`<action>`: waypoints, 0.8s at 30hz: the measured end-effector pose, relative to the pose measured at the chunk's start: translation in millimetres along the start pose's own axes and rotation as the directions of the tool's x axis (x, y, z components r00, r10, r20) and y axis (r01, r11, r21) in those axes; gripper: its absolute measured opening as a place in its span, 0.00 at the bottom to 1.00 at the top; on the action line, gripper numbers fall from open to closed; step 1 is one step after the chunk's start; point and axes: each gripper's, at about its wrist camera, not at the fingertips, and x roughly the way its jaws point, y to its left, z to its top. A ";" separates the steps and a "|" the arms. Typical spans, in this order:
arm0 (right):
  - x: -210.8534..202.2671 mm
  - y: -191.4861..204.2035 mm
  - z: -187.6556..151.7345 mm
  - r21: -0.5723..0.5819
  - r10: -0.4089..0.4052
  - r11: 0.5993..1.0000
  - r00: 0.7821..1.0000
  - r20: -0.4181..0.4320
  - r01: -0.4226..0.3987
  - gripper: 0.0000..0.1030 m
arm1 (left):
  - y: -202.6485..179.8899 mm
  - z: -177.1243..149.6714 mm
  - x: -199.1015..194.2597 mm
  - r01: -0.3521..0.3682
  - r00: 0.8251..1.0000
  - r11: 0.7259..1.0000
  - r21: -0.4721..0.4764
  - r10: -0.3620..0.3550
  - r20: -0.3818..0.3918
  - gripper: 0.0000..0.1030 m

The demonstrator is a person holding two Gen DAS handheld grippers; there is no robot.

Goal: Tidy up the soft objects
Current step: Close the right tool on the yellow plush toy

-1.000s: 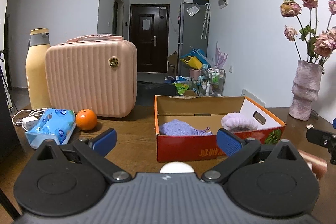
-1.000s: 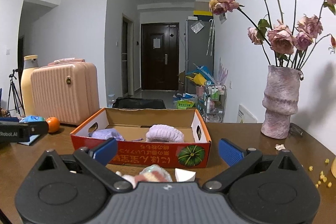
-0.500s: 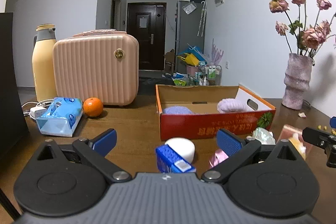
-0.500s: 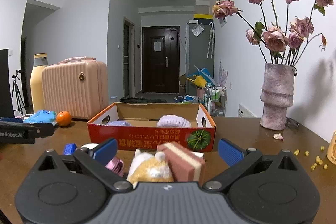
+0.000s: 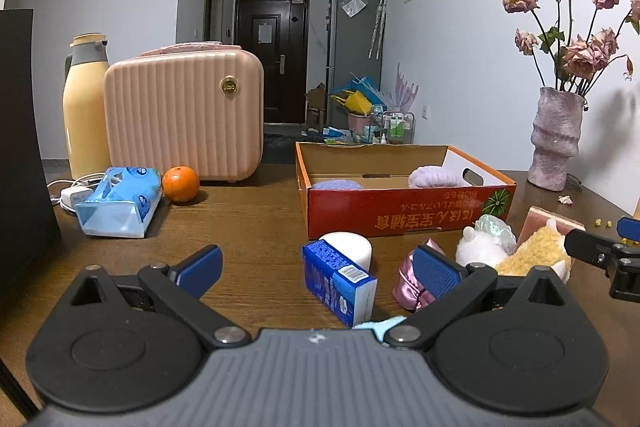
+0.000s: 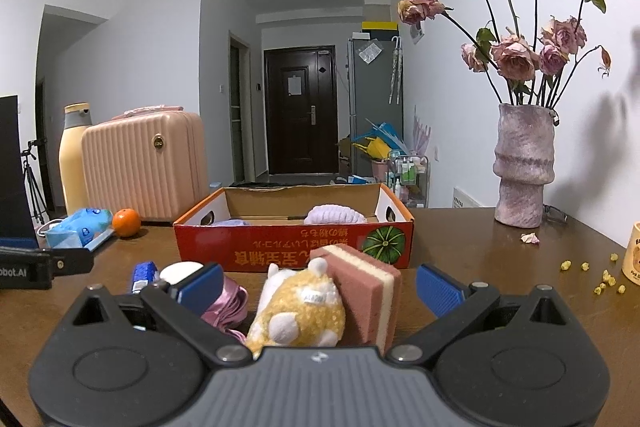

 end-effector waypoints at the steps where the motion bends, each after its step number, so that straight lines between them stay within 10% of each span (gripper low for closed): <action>1: -0.4 1.0 -0.7 0.001 0.000 1.000 1.000 0.000 0.000 1.00 | 0.8 -0.4 -0.1 0.002 1.000 1.000 0.001 -0.002 -0.002 1.00; 24: 20.1 39.4 -20.5 -0.071 -0.003 0.997 0.995 -0.101 -0.004 0.97 | 26.5 -6.9 3.9 0.003 0.998 1.000 -0.005 -0.003 -0.057 1.00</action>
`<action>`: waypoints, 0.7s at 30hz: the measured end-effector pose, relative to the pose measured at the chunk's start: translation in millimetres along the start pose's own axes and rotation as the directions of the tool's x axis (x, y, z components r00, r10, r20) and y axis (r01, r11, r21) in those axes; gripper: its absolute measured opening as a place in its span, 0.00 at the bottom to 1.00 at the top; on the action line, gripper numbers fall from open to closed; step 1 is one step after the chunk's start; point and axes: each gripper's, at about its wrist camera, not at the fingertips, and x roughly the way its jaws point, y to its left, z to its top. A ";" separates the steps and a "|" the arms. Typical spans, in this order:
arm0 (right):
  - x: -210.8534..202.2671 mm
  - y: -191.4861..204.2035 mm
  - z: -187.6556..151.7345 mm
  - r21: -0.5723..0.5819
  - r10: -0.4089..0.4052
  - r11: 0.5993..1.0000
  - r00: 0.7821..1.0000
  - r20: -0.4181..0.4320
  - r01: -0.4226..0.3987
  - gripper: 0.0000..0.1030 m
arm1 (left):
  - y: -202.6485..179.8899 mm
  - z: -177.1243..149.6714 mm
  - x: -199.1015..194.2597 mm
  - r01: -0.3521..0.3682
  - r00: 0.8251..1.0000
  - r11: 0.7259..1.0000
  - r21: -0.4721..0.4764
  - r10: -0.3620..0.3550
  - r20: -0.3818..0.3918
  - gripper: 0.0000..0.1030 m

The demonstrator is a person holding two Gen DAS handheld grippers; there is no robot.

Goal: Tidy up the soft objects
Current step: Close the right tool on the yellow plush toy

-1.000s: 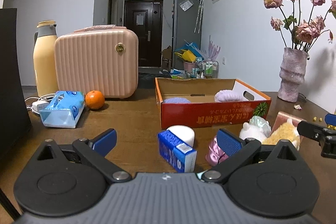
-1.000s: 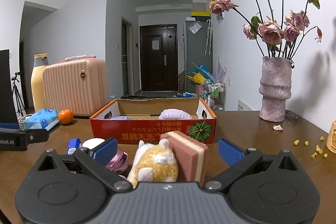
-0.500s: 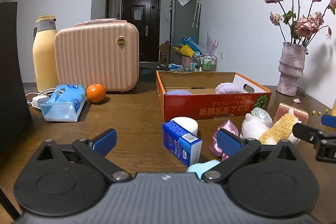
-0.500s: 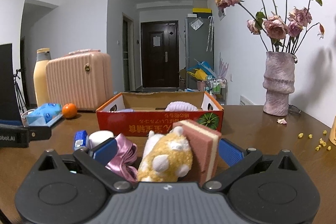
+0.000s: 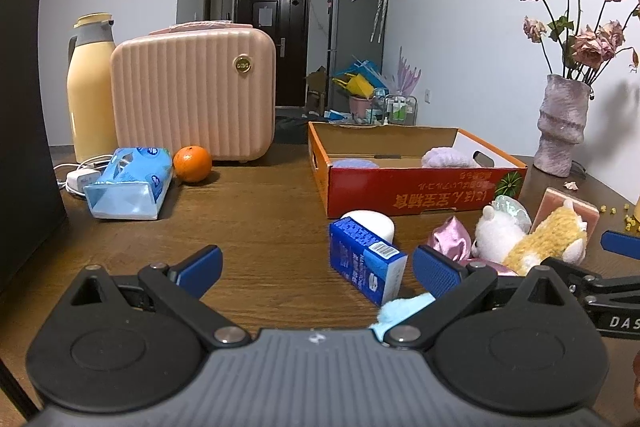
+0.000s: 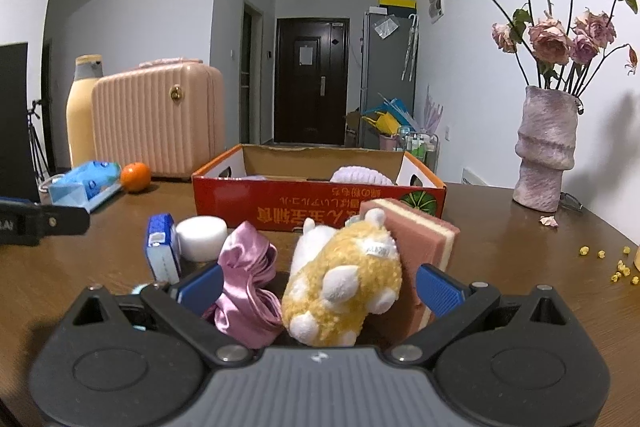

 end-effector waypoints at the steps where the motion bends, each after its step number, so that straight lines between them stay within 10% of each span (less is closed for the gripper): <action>1: 2.3 -0.7 -0.1 0.005 0.007 1.000 1.000 -0.007 -0.007 0.96 | -0.1 0.0 0.6 0.000 1.000 1.000 0.000 0.000 -0.003 1.00; 21: 55.4 -37.4 3.9 0.199 0.054 0.979 0.993 -0.101 -0.033 0.55 | -0.6 -6.6 16.2 -0.018 0.998 1.000 -0.004 0.018 -0.061 1.00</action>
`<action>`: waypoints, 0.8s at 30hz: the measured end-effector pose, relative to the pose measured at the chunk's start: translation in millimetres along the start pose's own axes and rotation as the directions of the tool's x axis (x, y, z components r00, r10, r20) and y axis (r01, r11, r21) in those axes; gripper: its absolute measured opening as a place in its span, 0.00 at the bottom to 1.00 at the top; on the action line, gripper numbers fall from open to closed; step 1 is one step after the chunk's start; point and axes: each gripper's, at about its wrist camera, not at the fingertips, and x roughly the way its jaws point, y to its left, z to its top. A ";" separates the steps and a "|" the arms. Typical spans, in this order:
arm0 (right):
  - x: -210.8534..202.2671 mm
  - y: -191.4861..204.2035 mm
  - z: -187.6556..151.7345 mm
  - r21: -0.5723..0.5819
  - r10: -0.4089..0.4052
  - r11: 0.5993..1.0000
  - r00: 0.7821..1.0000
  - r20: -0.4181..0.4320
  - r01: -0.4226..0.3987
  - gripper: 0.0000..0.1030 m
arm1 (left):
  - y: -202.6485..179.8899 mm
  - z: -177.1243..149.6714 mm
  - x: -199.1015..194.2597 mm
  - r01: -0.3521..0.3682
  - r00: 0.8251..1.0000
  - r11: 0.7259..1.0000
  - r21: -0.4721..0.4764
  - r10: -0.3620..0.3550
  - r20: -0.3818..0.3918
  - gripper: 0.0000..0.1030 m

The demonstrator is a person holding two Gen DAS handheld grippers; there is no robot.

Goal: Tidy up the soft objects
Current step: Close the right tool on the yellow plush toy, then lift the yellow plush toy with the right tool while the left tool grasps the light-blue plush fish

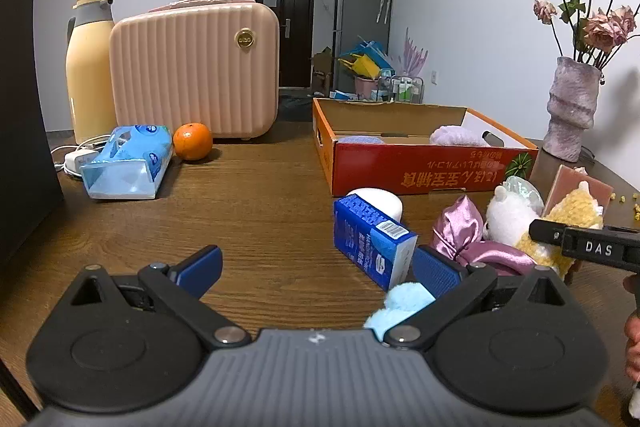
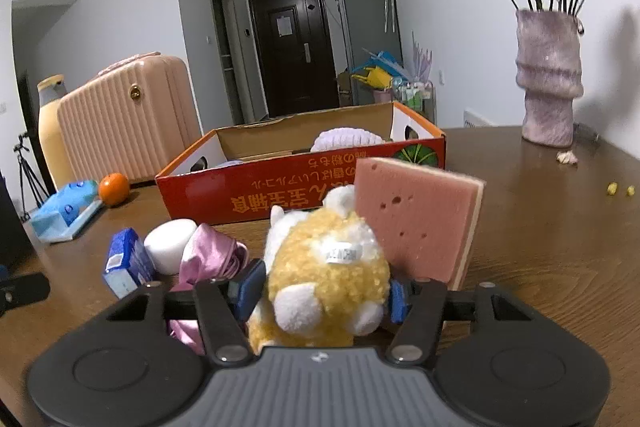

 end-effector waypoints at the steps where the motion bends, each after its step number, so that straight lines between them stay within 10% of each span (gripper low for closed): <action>1: -0.7 -2.3 0.0 0.012 0.009 1.000 1.000 0.004 -0.009 0.54 | 0.2 0.0 0.2 0.000 1.000 1.000 -0.001 0.000 -0.001 1.00; 24: -53.7 -3.7 0.1 -0.033 -0.051 0.998 0.973 0.224 0.060 0.45 | -1.2 -2.3 4.2 0.007 1.000 1.000 -0.022 -0.007 0.003 1.00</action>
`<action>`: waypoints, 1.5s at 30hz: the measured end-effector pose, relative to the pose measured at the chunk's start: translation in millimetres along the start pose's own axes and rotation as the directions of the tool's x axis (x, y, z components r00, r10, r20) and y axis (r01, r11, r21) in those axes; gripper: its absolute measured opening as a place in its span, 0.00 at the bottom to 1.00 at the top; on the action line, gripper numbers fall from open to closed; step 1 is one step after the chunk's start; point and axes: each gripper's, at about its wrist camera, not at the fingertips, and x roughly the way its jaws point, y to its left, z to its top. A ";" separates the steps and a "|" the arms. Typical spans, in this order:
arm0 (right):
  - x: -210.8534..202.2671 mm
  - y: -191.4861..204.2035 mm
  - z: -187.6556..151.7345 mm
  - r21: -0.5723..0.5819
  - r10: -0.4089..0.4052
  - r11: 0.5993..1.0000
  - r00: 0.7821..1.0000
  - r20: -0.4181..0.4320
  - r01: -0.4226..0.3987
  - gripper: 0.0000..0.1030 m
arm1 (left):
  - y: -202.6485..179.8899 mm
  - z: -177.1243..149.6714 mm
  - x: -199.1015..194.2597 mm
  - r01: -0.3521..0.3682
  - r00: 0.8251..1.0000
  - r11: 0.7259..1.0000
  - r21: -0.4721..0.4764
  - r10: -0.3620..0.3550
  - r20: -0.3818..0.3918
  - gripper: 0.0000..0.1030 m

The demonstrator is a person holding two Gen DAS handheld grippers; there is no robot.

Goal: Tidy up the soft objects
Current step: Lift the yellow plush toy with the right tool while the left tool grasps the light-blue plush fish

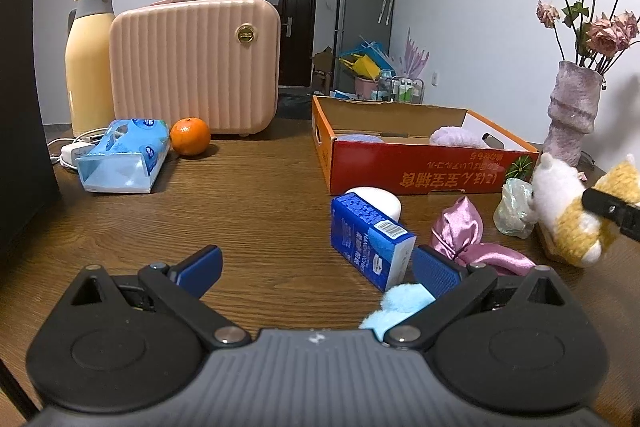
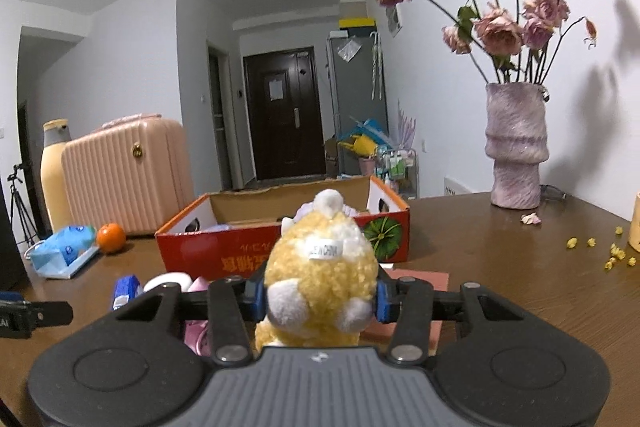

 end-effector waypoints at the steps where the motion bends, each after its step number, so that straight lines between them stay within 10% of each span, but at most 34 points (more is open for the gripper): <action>1: -1.3 -1.2 0.6 0.002 -0.002 1.000 1.000 0.005 0.002 0.45 | -0.8 -0.3 -0.1 0.002 1.000 1.000 -0.001 -0.002 0.002 1.00; 45: -37.7 -24.4 -2.5 0.002 0.024 1.000 0.998 0.057 -0.024 0.45 | -51.1 -31.0 39.6 0.082 0.966 0.996 0.028 -0.073 -0.249 1.00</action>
